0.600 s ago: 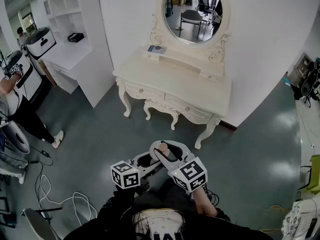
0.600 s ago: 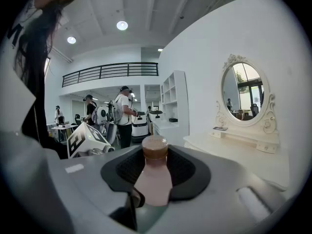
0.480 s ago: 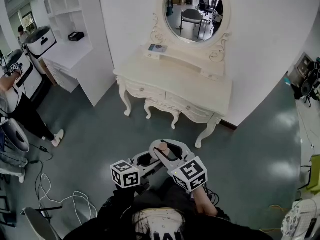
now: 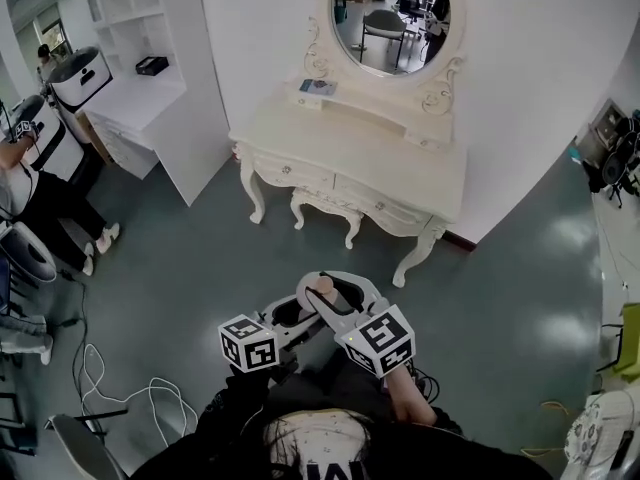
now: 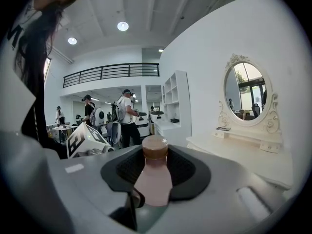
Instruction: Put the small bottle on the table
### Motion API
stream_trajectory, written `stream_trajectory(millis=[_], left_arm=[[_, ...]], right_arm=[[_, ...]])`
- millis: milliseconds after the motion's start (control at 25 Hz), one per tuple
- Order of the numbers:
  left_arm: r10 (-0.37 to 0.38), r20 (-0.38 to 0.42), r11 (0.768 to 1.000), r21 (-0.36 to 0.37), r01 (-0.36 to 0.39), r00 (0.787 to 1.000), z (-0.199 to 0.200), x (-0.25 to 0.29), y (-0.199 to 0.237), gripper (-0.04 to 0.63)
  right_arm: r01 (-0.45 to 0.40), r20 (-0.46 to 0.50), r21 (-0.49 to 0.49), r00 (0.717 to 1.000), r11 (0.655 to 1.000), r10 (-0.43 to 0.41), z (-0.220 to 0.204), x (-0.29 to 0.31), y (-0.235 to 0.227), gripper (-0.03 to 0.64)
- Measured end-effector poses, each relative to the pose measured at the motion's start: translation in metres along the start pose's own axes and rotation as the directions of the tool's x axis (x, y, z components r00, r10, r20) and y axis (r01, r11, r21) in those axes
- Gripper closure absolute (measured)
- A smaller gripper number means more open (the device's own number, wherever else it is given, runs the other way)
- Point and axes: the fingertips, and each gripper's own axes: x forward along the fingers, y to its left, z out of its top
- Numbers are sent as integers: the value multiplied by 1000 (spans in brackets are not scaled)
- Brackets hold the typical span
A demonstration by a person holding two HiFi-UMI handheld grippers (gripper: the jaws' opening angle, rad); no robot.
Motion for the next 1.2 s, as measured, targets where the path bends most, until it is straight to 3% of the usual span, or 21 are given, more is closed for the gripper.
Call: stream_trajectory(millis=[720,960,1200], left_arm=[[-24,4,999,-41,24,1000,3,9,17,345],[7,8,999,-51,-7,1000,20,34,51,345],[42,30,998,-54,-40,999,60,82,95,345]], right_arm=[[18,-42,7,999,1000,-17,-6,15,-14,469],[-12,-45,20,999,1000,13,-10,43,-51,469],[-55,-48,16,997,998,55,1,79,-117,469]])
